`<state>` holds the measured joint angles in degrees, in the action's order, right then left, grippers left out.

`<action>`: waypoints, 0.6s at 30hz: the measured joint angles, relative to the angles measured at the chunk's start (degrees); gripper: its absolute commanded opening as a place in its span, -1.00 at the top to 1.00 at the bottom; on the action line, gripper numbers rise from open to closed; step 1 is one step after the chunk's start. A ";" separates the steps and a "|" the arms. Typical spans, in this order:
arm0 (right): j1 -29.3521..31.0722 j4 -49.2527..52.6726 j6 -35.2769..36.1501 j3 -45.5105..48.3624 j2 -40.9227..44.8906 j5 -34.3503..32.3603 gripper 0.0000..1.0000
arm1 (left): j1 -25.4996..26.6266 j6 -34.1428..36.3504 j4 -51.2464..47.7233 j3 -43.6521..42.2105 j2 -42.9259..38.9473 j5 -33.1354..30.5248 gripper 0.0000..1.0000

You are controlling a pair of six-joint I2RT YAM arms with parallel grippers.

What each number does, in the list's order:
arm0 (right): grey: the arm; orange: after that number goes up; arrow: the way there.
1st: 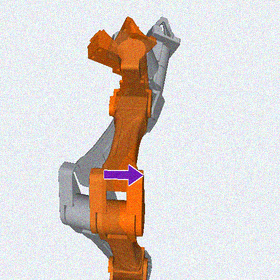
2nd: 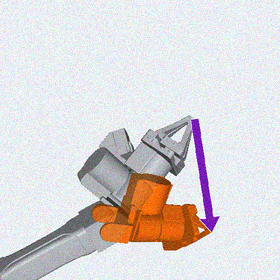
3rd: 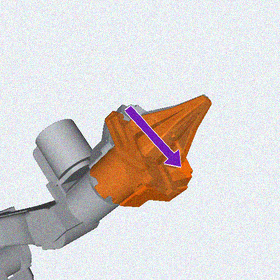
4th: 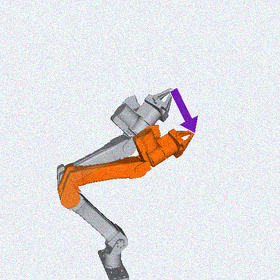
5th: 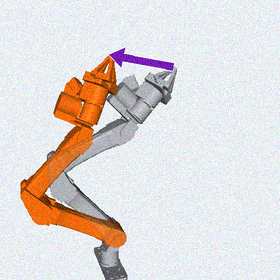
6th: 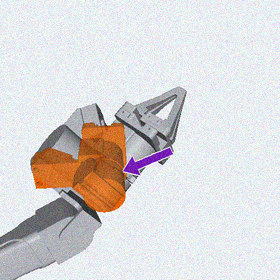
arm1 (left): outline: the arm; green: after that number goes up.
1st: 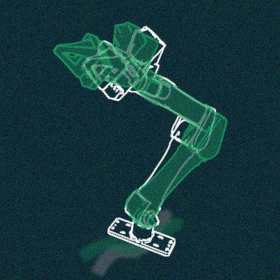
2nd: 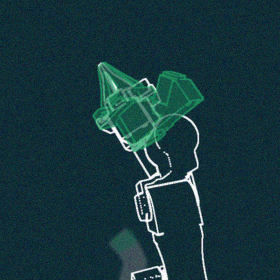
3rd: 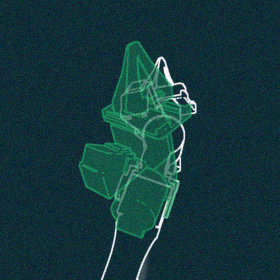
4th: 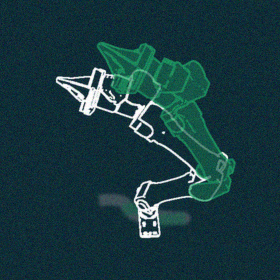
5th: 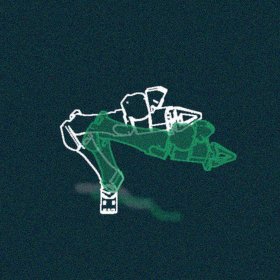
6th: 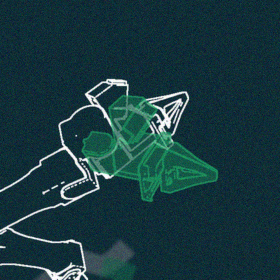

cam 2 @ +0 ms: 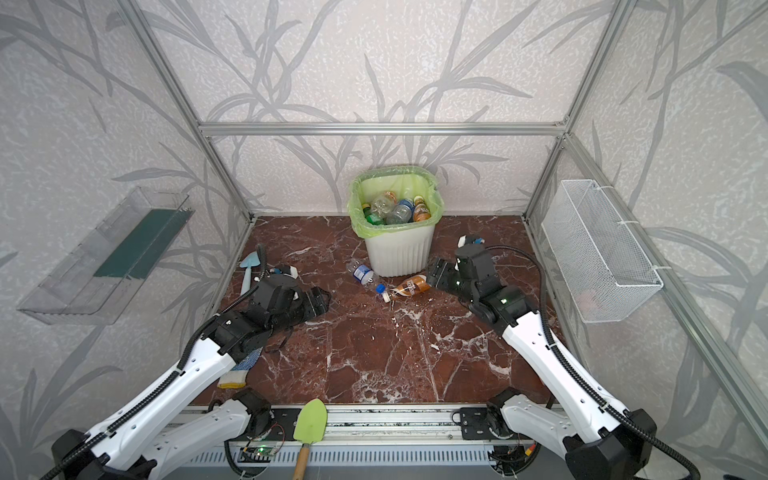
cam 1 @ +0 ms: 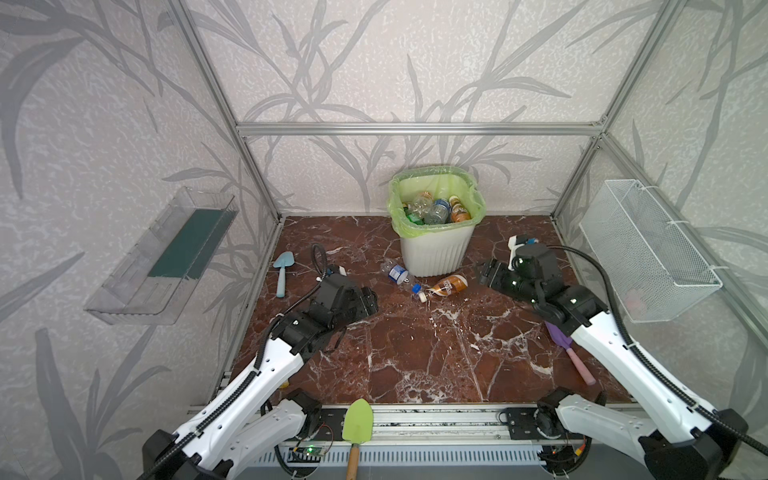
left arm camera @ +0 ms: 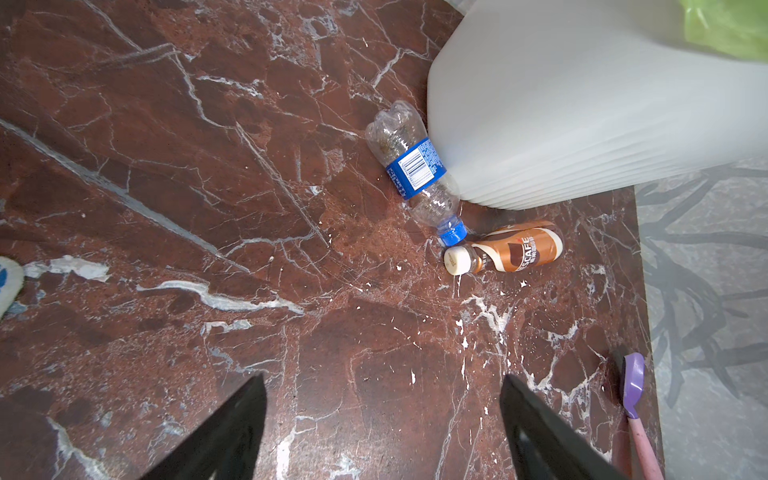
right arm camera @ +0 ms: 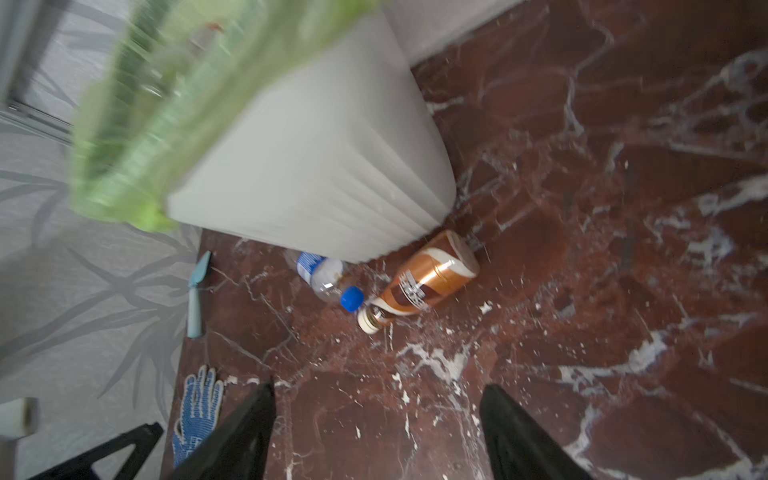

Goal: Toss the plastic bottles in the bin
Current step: 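Draw the right gripper back toward the remaining bottles while the left gripper reaches forward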

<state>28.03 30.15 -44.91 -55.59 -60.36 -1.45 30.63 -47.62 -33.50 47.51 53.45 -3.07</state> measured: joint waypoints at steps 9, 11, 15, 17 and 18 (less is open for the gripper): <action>2.80 -3.15 -6.49 13.97 4.90 1.99 -0.55 | 0.00 -2.93 4.00 -1.68 4.55 0.22 -0.74; 3.87 -4.76 -7.82 15.89 4.42 2.43 -0.55 | 0.00 -4.81 5.01 -1.95 6.34 0.22 -0.74; 5.49 -6.97 -9.86 17.51 2.38 3.52 -0.55 | -0.02 -8.02 7.30 -1.92 10.03 0.22 -0.75; 6.08 -8.31 -10.67 17.57 1.07 4.13 -0.55 | -0.17 -9.60 8.22 -1.86 12.33 0.35 -0.76; 6.25 -8.98 -11.02 17.64 0.70 4.37 -0.55 | -0.39 -10.23 8.57 -1.75 13.35 0.55 -0.76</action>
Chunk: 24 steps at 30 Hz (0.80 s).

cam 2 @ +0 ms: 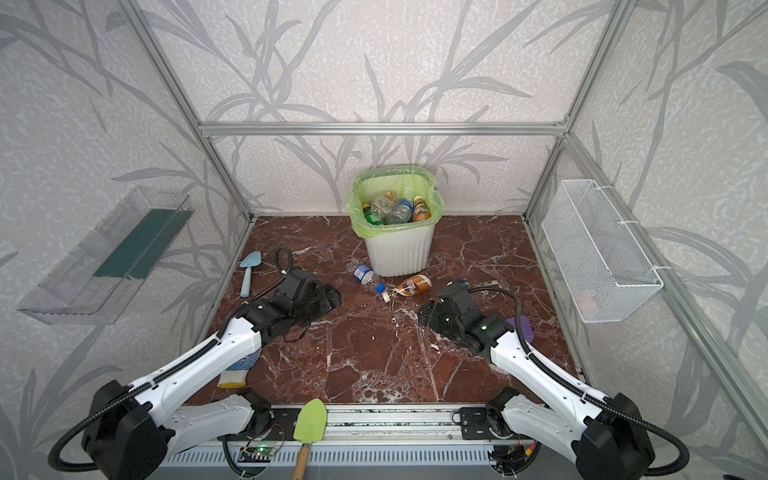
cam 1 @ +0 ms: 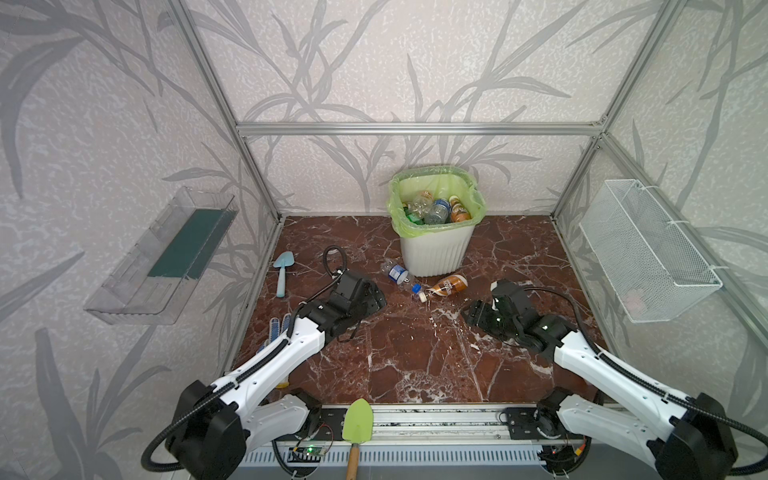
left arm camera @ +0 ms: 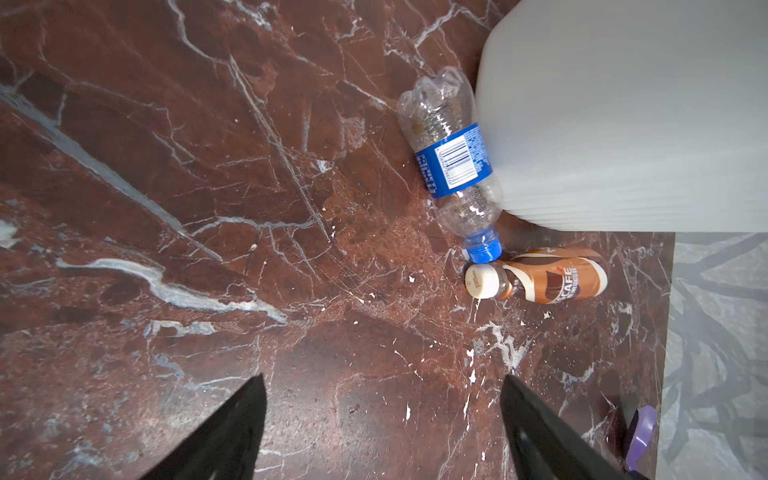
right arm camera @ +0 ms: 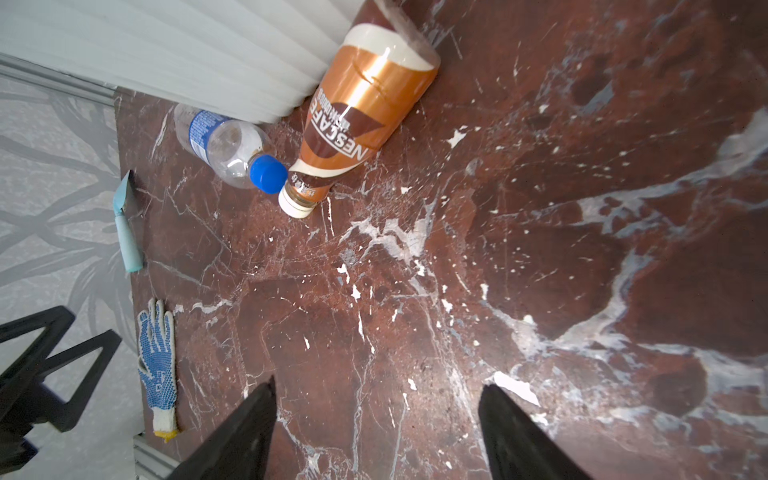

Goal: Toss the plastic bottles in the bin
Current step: 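Draw the right gripper back toward the remaining bottles while the left gripper reaches forward, then grasp the clear blue-labelled water bottle with the left gripper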

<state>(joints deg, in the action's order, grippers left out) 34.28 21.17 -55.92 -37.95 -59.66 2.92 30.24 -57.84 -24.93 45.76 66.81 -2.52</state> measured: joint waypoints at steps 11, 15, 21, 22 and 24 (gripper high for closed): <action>0.61 -3.61 -1.62 1.18 -1.01 0.79 -0.55 | -5.16 -7.17 6.23 4.24 11.61 6.27 -0.77; 0.61 -3.76 -1.77 1.73 -0.50 0.79 -0.55 | -6.05 -8.96 8.92 6.82 15.43 8.66 -0.77; 0.63 -3.74 -1.79 1.84 0.33 0.72 -0.55 | -7.41 -10.93 11.65 12.13 22.97 12.90 -0.77; 0.63 -3.72 -1.77 1.84 0.59 0.61 -0.55 | -7.82 -11.15 11.76 13.40 24.72 14.16 -0.77; 0.63 -3.52 -1.77 1.84 1.11 0.59 -0.55 | -8.57 -11.39 12.09 15.50 27.67 15.52 -0.77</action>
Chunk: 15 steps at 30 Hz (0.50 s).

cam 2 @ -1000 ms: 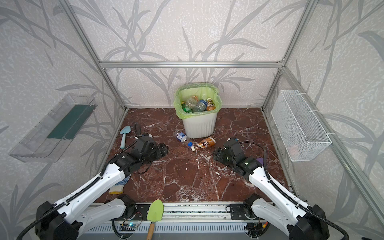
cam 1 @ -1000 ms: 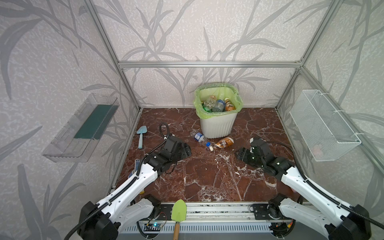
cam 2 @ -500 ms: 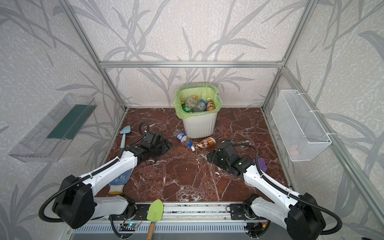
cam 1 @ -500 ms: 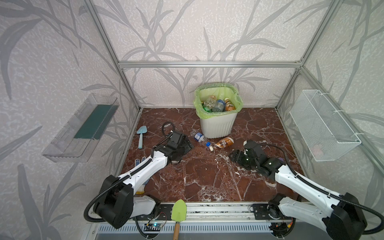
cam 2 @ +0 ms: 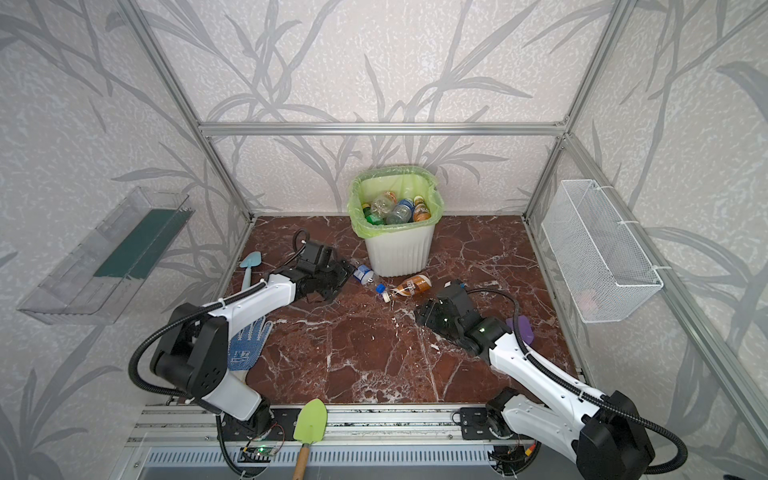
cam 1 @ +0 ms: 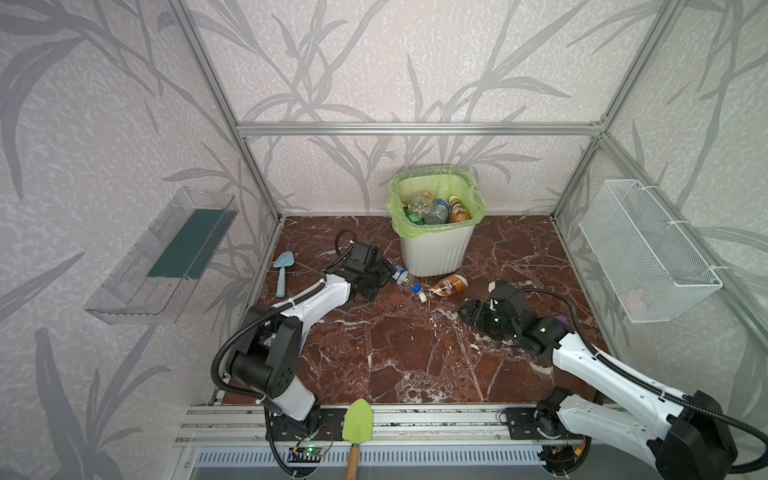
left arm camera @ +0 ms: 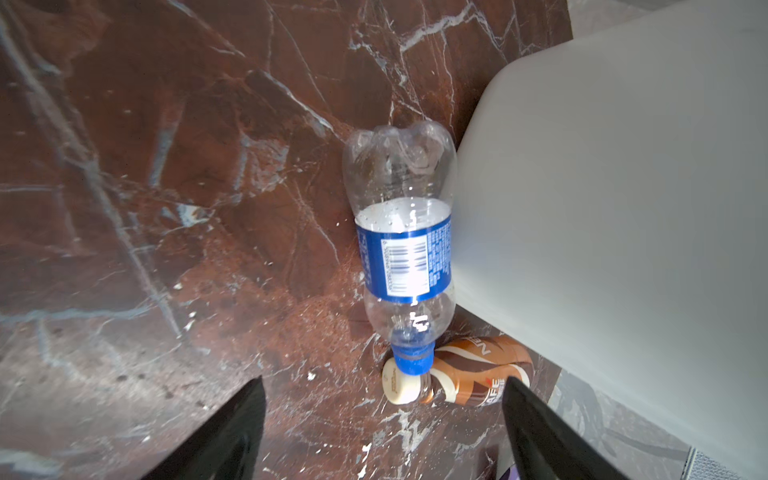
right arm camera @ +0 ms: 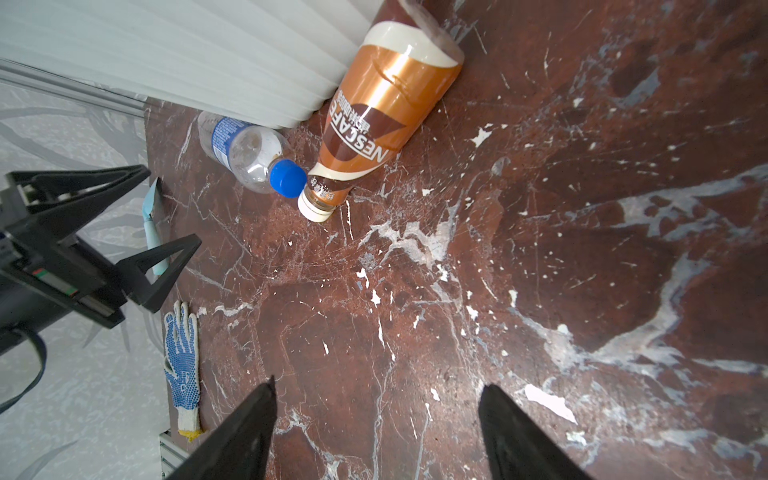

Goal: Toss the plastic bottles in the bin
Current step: 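Grasp the clear blue-labelled water bottle with the left gripper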

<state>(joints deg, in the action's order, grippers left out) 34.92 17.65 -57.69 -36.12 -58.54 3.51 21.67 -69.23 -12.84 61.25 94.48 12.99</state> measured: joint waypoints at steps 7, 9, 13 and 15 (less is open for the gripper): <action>0.02 1.07 0.07 0.00 1.51 -0.70 -0.55 | -1.03 -0.31 0.28 4.24 6.54 2.38 -0.77; 0.02 1.05 0.07 0.11 1.66 -1.07 -0.55 | -1.03 -0.31 0.35 5.55 7.98 2.73 -0.77; 0.00 1.05 0.07 1.16 1.73 -1.60 -0.55 | -1.03 -0.26 0.44 7.52 10.56 3.23 -0.77; 0.02 1.09 0.09 1.49 1.73 -1.81 -0.55 | -1.03 -0.22 0.46 8.28 11.87 3.26 -0.77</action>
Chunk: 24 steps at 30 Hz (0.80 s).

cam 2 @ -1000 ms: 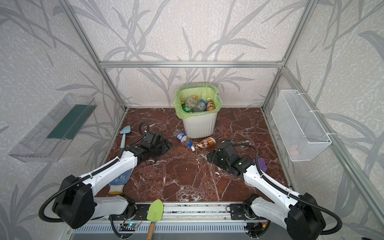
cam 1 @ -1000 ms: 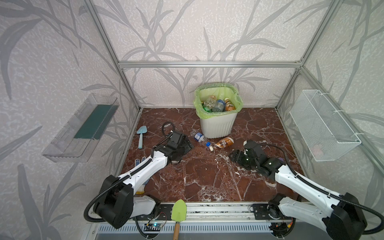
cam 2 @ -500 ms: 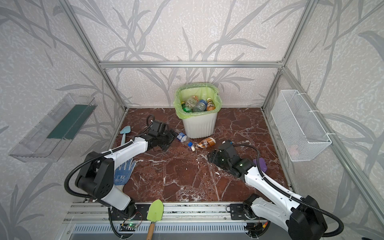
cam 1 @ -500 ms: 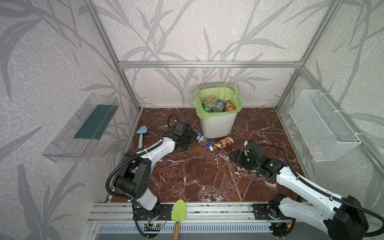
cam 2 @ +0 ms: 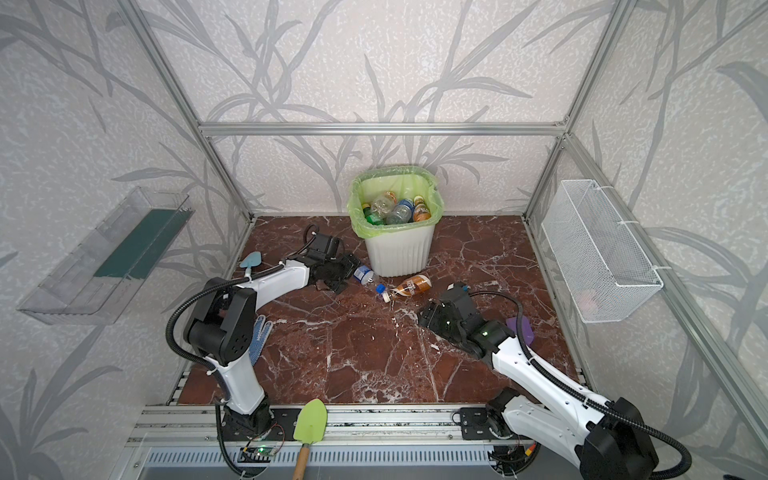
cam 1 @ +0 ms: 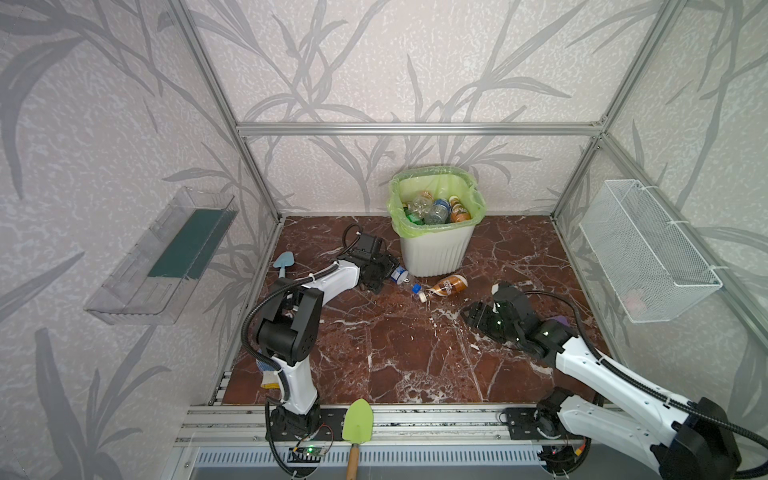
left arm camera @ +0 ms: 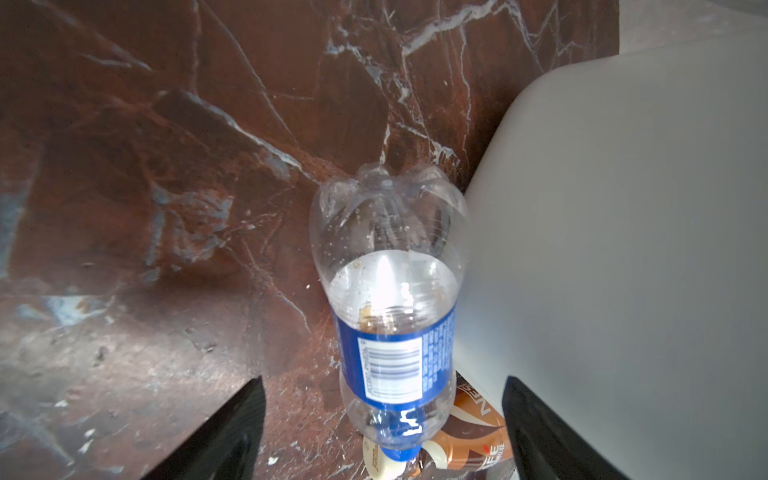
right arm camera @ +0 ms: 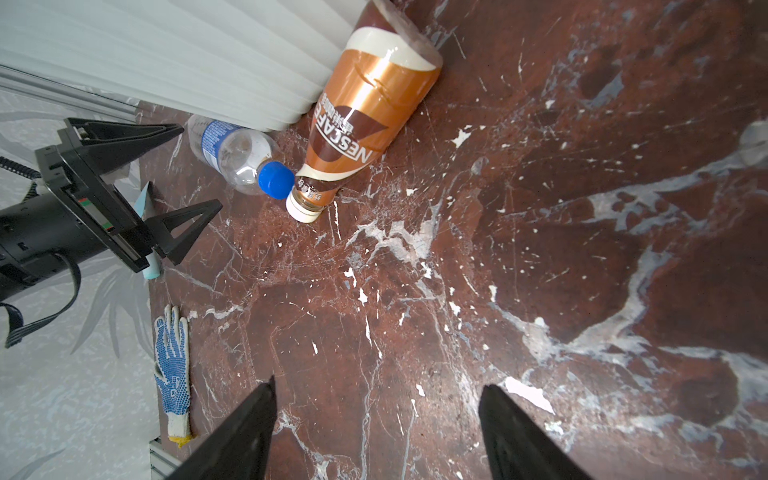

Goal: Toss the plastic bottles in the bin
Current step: 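Grasp the clear blue-labelled water bottle with the left gripper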

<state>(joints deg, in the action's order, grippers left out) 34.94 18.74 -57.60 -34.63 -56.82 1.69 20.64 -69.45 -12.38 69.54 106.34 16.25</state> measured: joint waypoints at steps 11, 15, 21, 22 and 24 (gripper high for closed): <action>-0.09 0.00 0.22 0.04 0.26 -0.42 -0.55 | 0.00 0.94 -0.96 1.27 4.04 -0.17 -0.69; -0.13 0.00 0.24 0.04 0.50 -0.42 -0.55 | 0.00 1.55 -1.53 1.27 4.46 -0.24 -0.66; -0.39 0.00 0.22 0.04 0.57 -0.39 -0.53 | 0.00 2.40 -2.51 1.27 4.46 -0.33 -0.58; -0.39 0.00 0.22 0.04 0.57 -0.37 -0.53 | 0.00 2.49 -2.56 1.27 4.46 -0.33 -0.56; -0.39 0.00 0.22 0.04 0.57 -0.37 -0.52 | 0.00 2.82 -2.60 1.27 4.46 -0.31 -0.49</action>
<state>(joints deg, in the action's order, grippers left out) 34.54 18.74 -57.39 -34.59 -56.25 1.32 20.64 -66.63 -14.98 70.81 110.80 15.94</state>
